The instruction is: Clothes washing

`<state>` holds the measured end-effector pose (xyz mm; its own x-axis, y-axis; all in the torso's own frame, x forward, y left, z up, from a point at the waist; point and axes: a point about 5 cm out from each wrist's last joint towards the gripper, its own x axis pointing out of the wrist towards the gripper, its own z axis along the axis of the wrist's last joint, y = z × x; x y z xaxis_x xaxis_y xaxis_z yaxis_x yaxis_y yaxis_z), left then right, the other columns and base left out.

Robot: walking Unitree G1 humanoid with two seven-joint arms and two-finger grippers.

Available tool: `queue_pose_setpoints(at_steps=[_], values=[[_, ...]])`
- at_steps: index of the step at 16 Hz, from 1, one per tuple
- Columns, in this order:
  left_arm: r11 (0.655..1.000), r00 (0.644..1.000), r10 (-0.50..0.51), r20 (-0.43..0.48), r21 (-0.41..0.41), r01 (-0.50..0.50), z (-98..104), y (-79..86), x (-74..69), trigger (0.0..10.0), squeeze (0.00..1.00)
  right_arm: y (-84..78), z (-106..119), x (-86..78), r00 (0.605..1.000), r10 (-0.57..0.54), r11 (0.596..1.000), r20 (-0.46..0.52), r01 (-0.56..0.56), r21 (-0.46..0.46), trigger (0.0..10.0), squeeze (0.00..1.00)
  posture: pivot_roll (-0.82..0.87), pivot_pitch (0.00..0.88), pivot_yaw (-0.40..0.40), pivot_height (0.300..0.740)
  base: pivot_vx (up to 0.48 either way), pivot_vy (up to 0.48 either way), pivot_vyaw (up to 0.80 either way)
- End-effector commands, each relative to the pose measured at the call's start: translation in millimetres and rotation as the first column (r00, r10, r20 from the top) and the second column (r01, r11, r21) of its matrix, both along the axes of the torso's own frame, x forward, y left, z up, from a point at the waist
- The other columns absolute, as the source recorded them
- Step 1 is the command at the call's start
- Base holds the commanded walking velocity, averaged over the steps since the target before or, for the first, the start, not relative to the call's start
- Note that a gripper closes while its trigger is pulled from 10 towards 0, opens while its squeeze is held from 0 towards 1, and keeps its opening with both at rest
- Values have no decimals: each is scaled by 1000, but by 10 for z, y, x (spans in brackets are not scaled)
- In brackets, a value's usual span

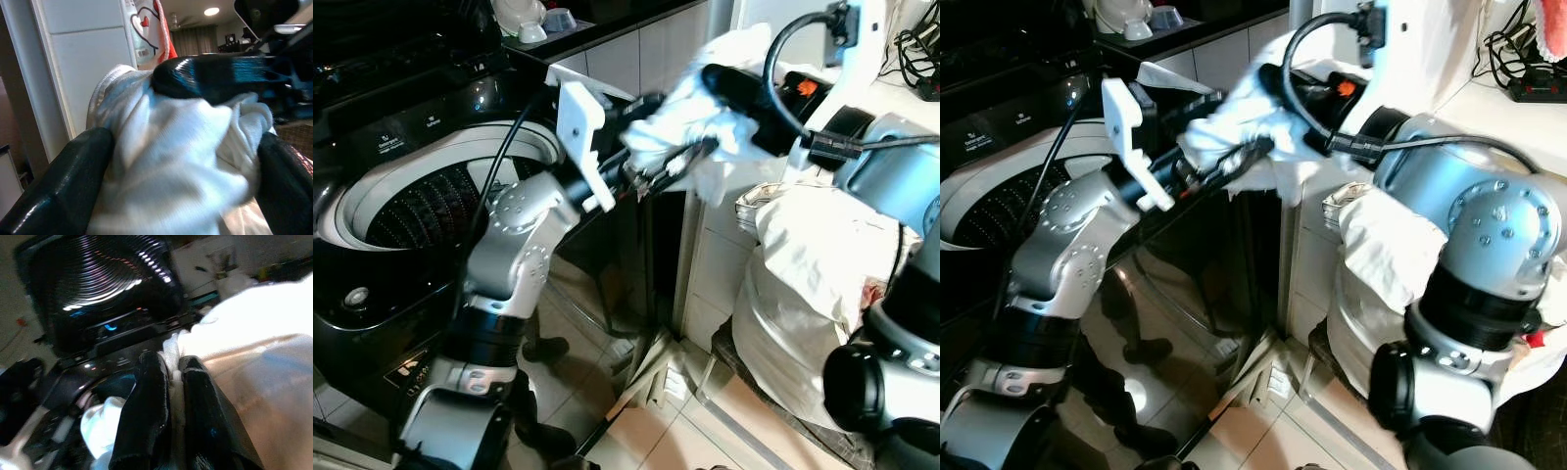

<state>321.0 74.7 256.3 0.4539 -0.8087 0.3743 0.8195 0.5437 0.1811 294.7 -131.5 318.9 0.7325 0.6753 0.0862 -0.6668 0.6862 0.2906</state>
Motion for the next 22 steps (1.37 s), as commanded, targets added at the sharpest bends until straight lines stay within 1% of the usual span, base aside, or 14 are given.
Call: queue_pose_setpoints(at_steps=[1, 2, 4, 5, 6, 12, 16, 20, 22], values=[[999, 999, 33, 20, 5, -33, 42, 7, 32, 10000, 1000, 74, 15, -62, 998, 55, 998, 15, -55, -5, 0, 0, -118, 0, 73, 740, 0, 0, 0], [998, 998, 55, 42, -16, -55, 72, -12, 49, 10000, 1000, 125, -12, -80, 997, 76, 997, 7, -76, -4, 0, 0, -118, 0, 73, 740, 0, 0, 0], [998, 997, 53, 60, -33, -51, 97, -25, 42, 10000, 1000, 151, -28, -89, 996, 85, 996, 2, -85, -4, 0, 0, -118, 0, 73, 740, 0, 0, 0], [999, 998, 42, 55, -34, -41, 85, -28, 32, 353, 941, 148, -28, -95, 996, 84, 996, 1, -84, -3, 0, 0, -119, 0, 74, 740, 0, 0, 0], [999, 998, 39, 54, -34, -37, 79, -24, 30, 0, 0, 145, -27, -95, 997, 82, 997, 1, -82, -3, 0, 0, -118, 0, 74, 740, 0, 0, 0], [999, 998, 48, 52, -15, -47, 41, -10, 40, 0, 0, 133, -28, -95, 998, 69, 998, -4, -69, 0, 0, 0, -117, 0, 73, 740, 0, 0, 0], [997, 996, 75, 44, -1, -75, 9, 14, 58, 0, 0, 129, -26, -97, 998, 62, 998, -4, -62, -1, 0, 0, -120, 0, 76, 740, 0, 0, 0], [993, 992, 116, 42, 18, -117, -10, 48, 93, 0, 0, 127, -30, -102, 998, 58, 998, -4, -58, -2, 0, 0, -122, 0, 78, 740, 0, 0, 0], [986, 985, 164, 52, 23, -165, 0, 82, 133, 0, 0, 124, -29, -103, 998, 55, 998, -2, -55, -3, 0, 0, -122, 0, 80, 740, 0, 0, 0]])
